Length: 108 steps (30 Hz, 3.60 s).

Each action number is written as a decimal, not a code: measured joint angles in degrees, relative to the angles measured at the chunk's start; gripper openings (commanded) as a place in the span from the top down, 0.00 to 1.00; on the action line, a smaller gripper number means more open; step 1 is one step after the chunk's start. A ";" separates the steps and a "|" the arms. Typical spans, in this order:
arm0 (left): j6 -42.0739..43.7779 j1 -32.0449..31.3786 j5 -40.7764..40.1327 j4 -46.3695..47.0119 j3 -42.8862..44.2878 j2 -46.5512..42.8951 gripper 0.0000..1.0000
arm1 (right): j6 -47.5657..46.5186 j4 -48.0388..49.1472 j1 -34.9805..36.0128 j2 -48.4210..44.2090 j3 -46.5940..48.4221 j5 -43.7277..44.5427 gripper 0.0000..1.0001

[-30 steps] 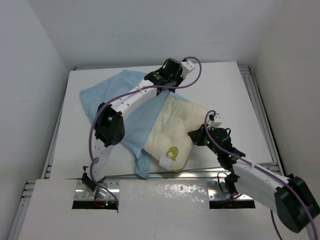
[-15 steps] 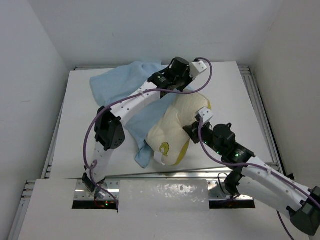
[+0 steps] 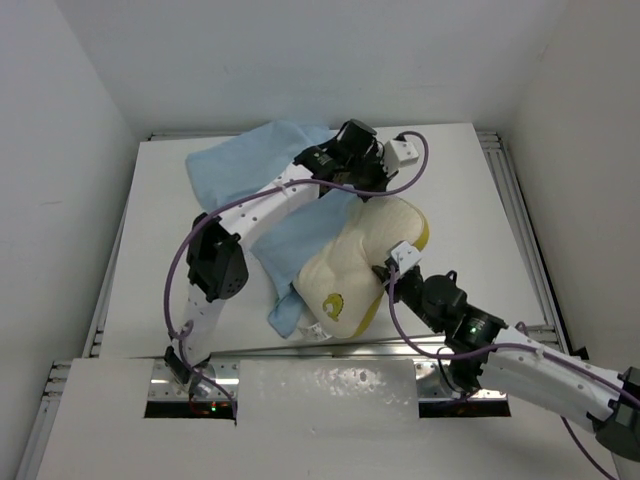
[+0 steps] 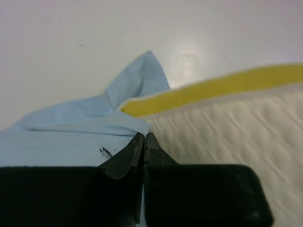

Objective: Put the pillow into the pillowcase

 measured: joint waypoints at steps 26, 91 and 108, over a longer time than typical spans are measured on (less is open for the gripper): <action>-5.73 -2.75 -3.87 0.11 -4.37 -0.57 0.62 | 37.40 29.22 -13.57 21.86 -11.13 1.07 0.81; -16.44 23.21 -2.62 -1.84 -64.02 -21.92 1.00 | 33.66 -24.68 -45.83 86.25 68.63 -18.62 0.28; -14.05 22.99 -1.40 -3.85 -62.79 -21.05 1.00 | 32.76 -24.13 -45.86 92.11 75.63 -20.72 0.34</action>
